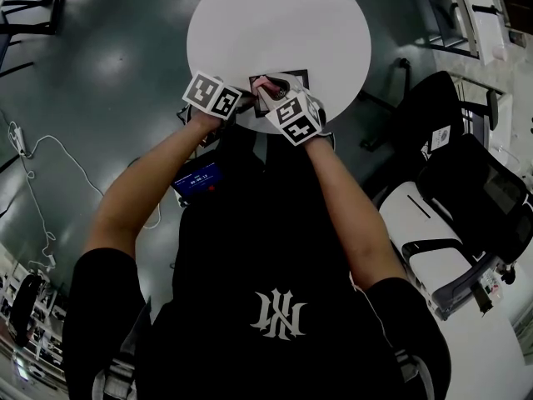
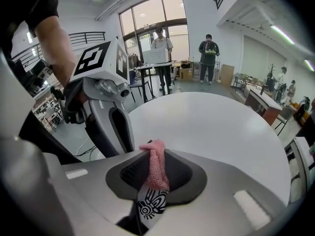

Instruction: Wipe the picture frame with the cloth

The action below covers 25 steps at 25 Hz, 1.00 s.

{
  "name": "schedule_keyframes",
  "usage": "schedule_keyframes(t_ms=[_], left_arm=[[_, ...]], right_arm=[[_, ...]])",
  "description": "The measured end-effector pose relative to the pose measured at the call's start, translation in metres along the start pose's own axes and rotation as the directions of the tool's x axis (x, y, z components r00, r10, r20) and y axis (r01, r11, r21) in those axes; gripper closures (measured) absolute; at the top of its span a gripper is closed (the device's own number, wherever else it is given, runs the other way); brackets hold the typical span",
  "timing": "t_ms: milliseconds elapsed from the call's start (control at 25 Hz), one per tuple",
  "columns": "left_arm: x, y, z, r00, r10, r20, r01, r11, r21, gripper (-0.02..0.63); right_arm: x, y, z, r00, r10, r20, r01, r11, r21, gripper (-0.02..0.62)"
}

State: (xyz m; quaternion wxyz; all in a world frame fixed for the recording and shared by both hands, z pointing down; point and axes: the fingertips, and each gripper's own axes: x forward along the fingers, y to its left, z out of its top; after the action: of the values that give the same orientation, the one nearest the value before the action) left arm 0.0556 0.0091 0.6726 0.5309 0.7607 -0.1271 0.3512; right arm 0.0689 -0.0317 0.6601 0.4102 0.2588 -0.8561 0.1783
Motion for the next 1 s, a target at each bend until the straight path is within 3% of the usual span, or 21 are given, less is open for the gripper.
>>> schedule_keyframes(t_ms=[440,1000], left_arm=[[-0.001,-0.001,0.001,1.000,0.000,0.003,0.000,1.000,0.000,0.540],[0.000,0.000,0.000,1.000,-0.006,0.005,0.006,1.000,-0.010,0.541]], right_arm=[[-0.010,-0.009,-0.011,0.997,-0.047,-0.057,0.043,0.997,-0.070,0.518],[-0.025,-0.033,-0.031,0.988,-0.110,-0.107,0.102,0.992,-0.077,0.518]])
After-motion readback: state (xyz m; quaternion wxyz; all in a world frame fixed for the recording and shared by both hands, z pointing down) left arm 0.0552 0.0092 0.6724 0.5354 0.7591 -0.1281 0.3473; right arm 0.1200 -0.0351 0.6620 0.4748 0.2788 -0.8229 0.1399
